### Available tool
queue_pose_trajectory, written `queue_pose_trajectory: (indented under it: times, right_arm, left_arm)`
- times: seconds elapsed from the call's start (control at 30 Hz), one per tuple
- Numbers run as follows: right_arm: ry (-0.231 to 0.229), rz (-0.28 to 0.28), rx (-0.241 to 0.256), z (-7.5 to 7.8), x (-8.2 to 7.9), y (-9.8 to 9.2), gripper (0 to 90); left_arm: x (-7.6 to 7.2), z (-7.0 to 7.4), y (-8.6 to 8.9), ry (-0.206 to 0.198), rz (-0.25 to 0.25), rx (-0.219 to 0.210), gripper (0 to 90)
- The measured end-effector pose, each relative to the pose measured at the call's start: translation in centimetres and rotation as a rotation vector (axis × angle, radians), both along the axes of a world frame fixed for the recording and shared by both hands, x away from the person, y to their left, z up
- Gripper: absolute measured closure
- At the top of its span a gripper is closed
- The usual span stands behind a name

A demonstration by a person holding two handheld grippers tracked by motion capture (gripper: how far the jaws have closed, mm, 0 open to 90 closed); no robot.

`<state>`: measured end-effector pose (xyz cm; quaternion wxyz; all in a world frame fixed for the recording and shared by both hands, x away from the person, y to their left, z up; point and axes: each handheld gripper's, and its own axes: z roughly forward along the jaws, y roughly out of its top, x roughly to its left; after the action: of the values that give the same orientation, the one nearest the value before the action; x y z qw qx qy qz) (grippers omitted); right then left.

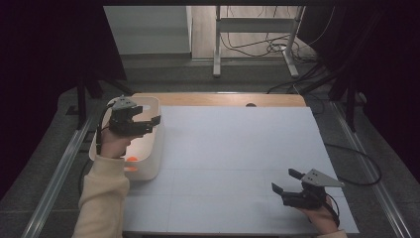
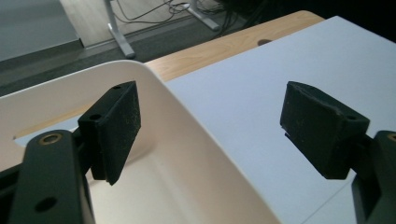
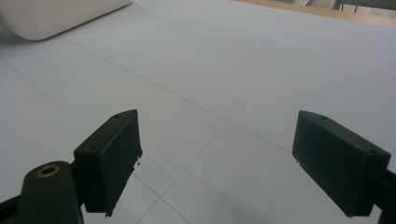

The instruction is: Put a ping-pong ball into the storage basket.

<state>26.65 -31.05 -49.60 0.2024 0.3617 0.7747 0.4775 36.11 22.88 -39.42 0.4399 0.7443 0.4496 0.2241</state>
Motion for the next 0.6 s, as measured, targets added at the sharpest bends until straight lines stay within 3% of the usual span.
queue_pose_trajectory:
  times: [0.37, 0.6]
  right_arm:
    - [0.001, 0.011, -0.004, -0.1, 0.3, 0.0, 16.0]
    - [0.005, 0.016, -0.02, -0.3, 0.4, 0.3, 16.0]
  left_arm:
    - [-0.9, 0.8, -1.7, -0.041, -0.078, -0.04, 20.6]
    - [-2.4, 1.0, -2.7, -0.066, -0.155, -0.067, 20.4]
